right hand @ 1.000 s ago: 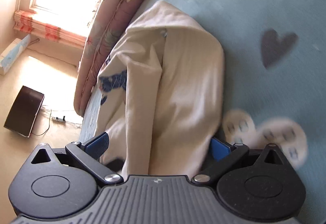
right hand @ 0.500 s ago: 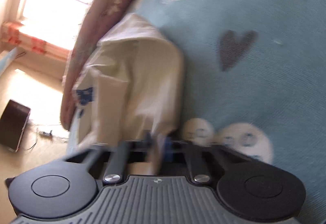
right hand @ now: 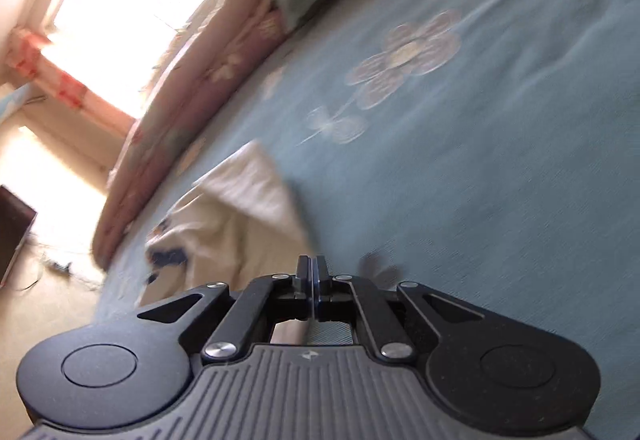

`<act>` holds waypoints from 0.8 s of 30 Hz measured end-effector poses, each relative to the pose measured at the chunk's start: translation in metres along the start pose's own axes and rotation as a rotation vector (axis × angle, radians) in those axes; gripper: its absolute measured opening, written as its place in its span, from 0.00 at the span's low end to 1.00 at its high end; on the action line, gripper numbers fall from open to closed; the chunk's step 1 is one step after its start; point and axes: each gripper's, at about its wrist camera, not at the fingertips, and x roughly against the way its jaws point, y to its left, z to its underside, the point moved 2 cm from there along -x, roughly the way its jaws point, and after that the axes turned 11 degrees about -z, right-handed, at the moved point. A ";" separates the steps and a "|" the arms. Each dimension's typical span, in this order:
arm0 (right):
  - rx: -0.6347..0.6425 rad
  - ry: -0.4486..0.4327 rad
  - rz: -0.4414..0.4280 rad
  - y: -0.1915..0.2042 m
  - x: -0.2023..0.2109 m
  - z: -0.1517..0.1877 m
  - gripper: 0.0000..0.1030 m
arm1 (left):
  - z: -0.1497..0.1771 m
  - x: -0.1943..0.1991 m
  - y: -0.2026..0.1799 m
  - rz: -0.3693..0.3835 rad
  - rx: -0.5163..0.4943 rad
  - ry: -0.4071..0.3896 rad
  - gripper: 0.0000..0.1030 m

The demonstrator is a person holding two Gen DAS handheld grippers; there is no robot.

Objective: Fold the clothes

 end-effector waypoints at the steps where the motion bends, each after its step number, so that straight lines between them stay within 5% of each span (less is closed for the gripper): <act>1: 0.007 0.001 0.004 -0.001 0.001 -0.002 0.08 | -0.001 0.001 -0.001 -0.005 0.000 0.001 0.99; 5: 0.090 0.070 0.044 0.002 -0.020 0.006 0.28 | -0.006 0.016 -0.002 -0.040 0.002 -0.032 0.99; 7: 0.188 0.107 0.081 0.012 -0.041 0.011 0.52 | -0.009 0.028 -0.003 -0.046 -0.016 -0.064 0.99; 9: 0.307 0.138 0.123 0.026 -0.063 0.017 0.66 | -0.012 0.037 -0.003 -0.048 -0.027 -0.086 0.99; 16: 0.707 0.179 0.290 0.066 -0.135 -0.005 0.69 | -0.016 0.047 0.002 -0.046 -0.015 -0.101 0.99; 24: 0.590 0.090 0.377 0.040 -0.166 -0.108 0.69 | -0.015 0.039 0.002 -0.035 -0.014 -0.080 0.99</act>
